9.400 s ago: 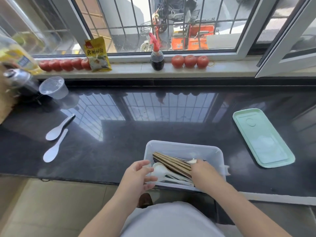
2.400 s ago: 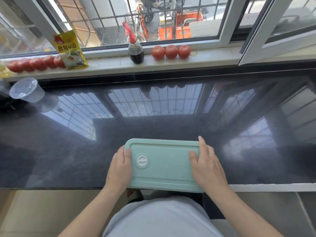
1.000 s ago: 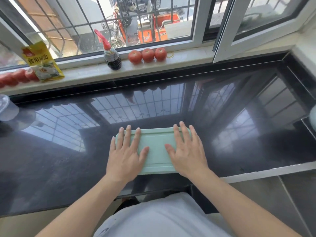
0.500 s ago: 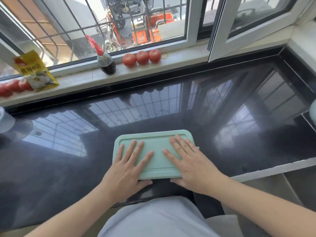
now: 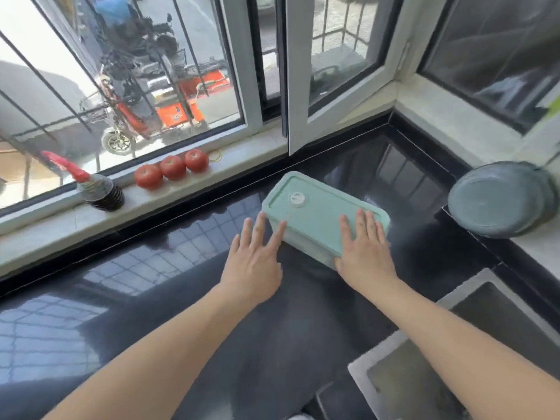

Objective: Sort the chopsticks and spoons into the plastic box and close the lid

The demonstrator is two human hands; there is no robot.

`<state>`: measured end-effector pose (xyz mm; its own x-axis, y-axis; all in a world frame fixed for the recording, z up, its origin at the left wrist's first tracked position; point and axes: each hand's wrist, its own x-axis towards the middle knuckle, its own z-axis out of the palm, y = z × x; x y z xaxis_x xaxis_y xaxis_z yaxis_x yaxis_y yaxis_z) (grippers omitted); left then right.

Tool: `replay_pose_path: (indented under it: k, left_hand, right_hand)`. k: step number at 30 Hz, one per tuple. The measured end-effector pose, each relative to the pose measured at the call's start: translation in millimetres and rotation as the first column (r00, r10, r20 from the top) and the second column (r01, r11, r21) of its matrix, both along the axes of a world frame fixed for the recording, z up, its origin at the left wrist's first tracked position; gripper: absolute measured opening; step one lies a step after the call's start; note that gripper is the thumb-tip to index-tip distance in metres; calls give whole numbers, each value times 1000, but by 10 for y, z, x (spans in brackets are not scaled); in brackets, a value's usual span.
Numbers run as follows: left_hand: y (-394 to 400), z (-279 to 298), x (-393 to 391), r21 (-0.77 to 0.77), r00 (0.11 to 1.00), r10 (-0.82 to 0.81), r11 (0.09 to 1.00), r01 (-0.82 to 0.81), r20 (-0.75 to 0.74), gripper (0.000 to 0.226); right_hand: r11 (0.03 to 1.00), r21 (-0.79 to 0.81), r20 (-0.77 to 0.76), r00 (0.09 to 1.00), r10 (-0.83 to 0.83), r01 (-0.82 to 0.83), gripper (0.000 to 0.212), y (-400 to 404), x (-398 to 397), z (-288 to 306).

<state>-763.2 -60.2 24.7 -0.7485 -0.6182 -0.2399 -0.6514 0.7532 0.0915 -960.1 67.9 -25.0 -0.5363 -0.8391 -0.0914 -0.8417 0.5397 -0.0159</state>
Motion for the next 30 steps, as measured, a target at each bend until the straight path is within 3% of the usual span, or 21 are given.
replay_pose_path:
  k: [10, 18, 30]
  left_hand:
    - [-892, 128, -820, -5, 997, 1, 1000, -1, 79, 80]
    - [-1179, 185, -1674, 4, 998, -54, 999, 53, 35, 79]
    - [-1316, 162, -1851, 61, 999, -37, 997, 37, -11, 81]
  right_hand:
    - [945, 34, 0, 945, -327, 326, 82, -648, -1665, -42]
    - [882, 32, 9, 882, -471, 471, 76, -1048, -3052, -129]
    - [848, 28, 24, 848, -529, 529, 85, -1143, -3688, -63]
